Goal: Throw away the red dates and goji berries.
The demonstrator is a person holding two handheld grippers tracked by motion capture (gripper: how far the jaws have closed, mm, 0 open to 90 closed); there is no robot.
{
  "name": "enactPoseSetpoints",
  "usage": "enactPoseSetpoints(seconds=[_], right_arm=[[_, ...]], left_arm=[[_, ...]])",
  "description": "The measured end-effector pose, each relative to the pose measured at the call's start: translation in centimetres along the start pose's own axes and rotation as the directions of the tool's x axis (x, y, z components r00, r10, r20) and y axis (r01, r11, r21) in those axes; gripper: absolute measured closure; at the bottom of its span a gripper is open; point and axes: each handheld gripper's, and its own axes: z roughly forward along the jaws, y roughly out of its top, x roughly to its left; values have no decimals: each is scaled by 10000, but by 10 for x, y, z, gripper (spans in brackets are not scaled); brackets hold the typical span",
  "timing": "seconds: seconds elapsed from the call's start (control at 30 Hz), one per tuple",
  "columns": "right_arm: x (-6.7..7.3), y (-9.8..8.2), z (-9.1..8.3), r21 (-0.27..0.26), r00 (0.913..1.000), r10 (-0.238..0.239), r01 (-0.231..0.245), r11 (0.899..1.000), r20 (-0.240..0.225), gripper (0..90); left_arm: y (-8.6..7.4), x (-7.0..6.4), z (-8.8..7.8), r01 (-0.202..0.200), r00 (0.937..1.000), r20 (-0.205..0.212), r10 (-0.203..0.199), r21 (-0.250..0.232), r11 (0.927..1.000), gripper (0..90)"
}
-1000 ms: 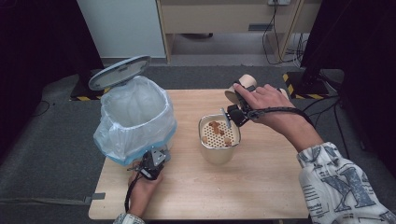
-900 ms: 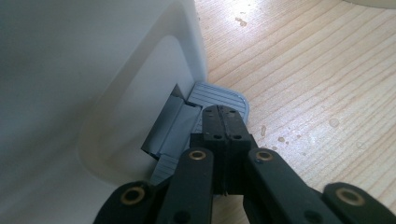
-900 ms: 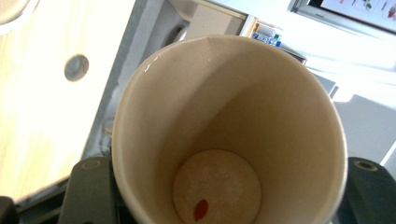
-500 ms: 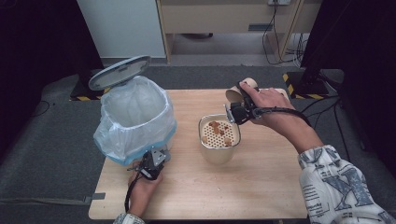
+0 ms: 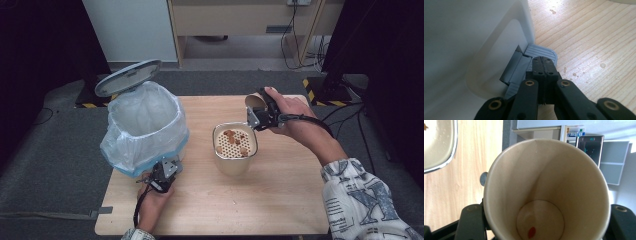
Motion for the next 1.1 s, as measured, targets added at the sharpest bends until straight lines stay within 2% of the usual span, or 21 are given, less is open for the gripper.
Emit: enactPoseSetpoints(seconds=[0.1,0.17,0.37,0.5,0.73,0.87,1.1], right_arm=[[0,-3,0,14,9998,171,-171,9999,-36,337],[2,-5,0,112,10000,29,-28,9999,-36,337],[1,-10,0,161,9994,324,-322,9994,-131,336],[0,-15,-1,106,9975,681,-679,9976,-203,336],[2,-22,-1,101,9959,849,-846,9964,-301,336],[3,-30,-2,89,9913,1253,-1251,9921,-398,336],[5,-40,-6,32,9839,1692,-1694,9856,-582,334]], left_arm=[[0,0,0,-4,10000,-8,4,-1,10000,897],[0,0,0,-4,10000,-1,4,-9,10000,897],[0,0,0,-4,10000,1,4,-6,10000,897],[0,0,0,-15,10000,-5,15,-4,10000,897],[0,0,0,-53,10000,1,53,21,10000,897],[0,0,0,-61,10000,0,61,21,10000,897],[0,0,0,-62,10000,9,62,12,10000,897]])
